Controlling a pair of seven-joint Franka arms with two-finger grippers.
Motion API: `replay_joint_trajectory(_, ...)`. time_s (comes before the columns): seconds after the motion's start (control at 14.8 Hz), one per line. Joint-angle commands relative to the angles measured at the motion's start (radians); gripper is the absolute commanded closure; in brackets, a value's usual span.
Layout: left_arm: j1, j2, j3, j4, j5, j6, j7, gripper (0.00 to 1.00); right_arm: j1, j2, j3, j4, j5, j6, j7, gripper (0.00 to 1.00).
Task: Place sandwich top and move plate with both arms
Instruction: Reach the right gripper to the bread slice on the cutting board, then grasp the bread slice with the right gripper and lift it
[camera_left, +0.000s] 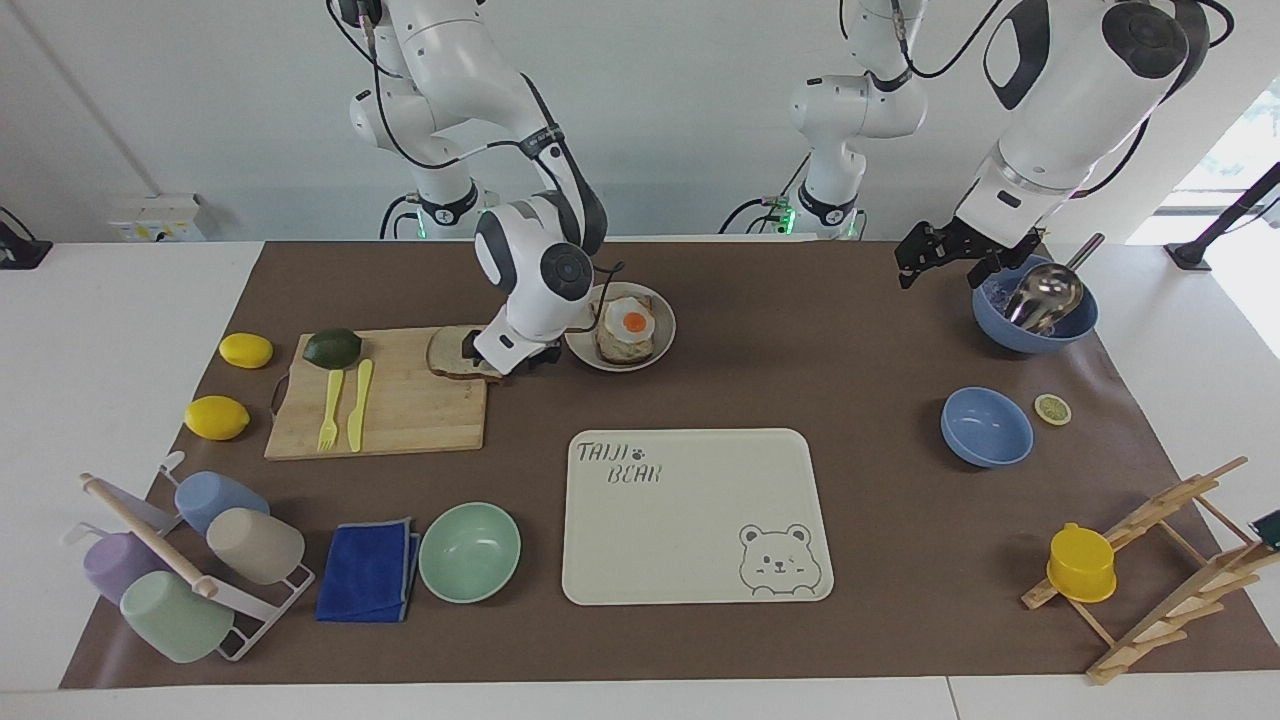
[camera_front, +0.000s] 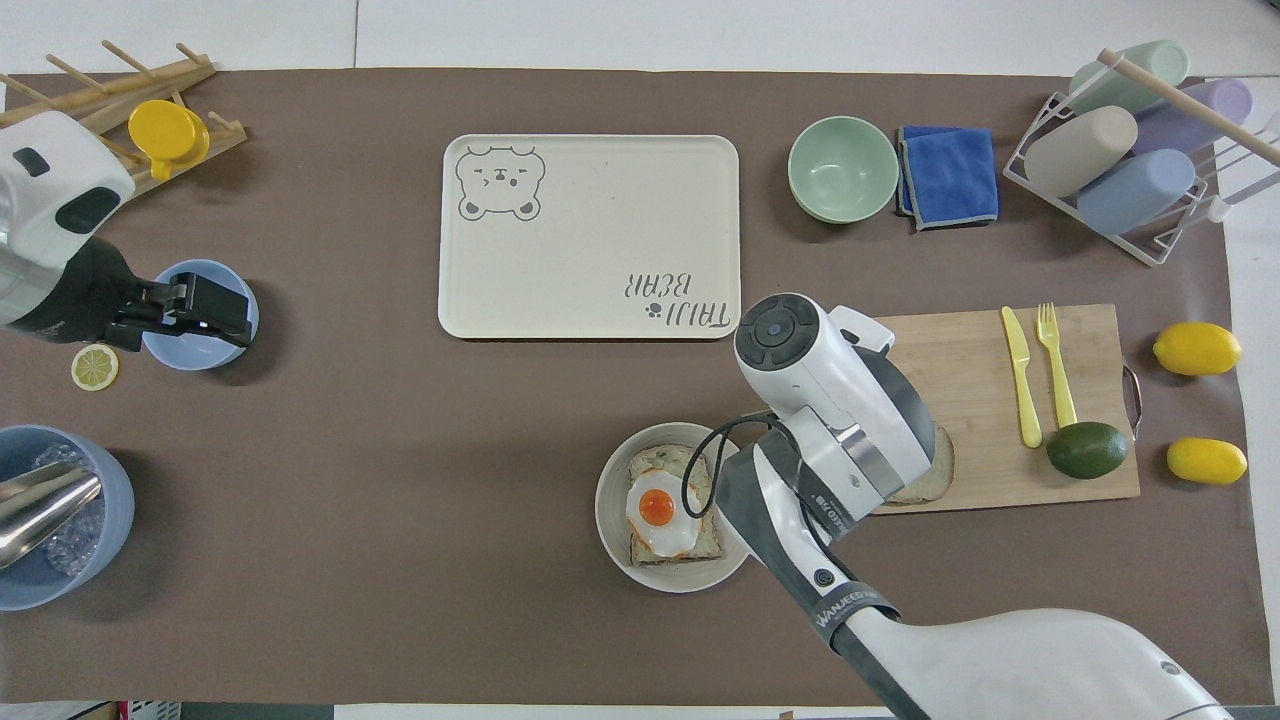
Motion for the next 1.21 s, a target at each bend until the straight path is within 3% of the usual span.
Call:
replay_joint_trajectory(0.0, 0.012, -0.04, -0.019, -0.049, 0.019, 0.013, -0.003, 0.0, -0.005, -0.031, 0.002, -0.048, -0.059, -0.007, 0.02, 0.0)
replay_joint_trajectory(0.2, 0.023, -0.04, -0.016, -0.047, 0.018, 0.013, -0.002, 0.0, -0.007, -0.037, 0.003, -0.065, -0.059, -0.012, 0.021, 0.0)
replay_joint_trajectory(0.27, 0.023, -0.04, -0.011, -0.046, 0.018, 0.013, -0.002, 0.0, -0.007, -0.04, 0.003, -0.068, -0.059, -0.018, 0.02, 0.1)
replay_joint_trajectory(0.4, 0.032, -0.04, -0.008, -0.049, 0.018, 0.01, 0.001, 0.0, -0.002, -0.04, 0.005, -0.066, -0.057, -0.032, 0.018, 0.46)
replay_joint_trajectory(0.47, 0.037, -0.04, -0.008, -0.047, 0.018, 0.007, 0.001, 0.0, 0.001, -0.04, 0.005, -0.063, -0.056, -0.04, 0.017, 0.77)
replay_joint_trajectory(0.54, 0.035, -0.04, -0.008, -0.047, 0.018, 0.009, 0.001, 0.0, -0.001, -0.039, 0.006, -0.056, -0.051, -0.047, 0.011, 1.0)
replay_joint_trajectory(0.74, 0.031, -0.039, -0.008, -0.044, 0.019, 0.009, 0.001, 0.0, 0.006, -0.028, 0.03, 0.007, -0.045, -0.087, 0.011, 1.0)
replay_joint_trajectory(0.94, 0.029, -0.04, -0.008, -0.046, 0.019, 0.007, 0.0, 0.0, 0.033, -0.011, 0.124, 0.151, -0.04, -0.185, 0.018, 1.0)
replay_joint_trajectory(1.15, 0.029, -0.039, -0.008, -0.042, 0.019, 0.009, 0.001, 0.0, 0.111, 0.029, 0.144, 0.283, 0.036, -0.237, 0.032, 1.0)
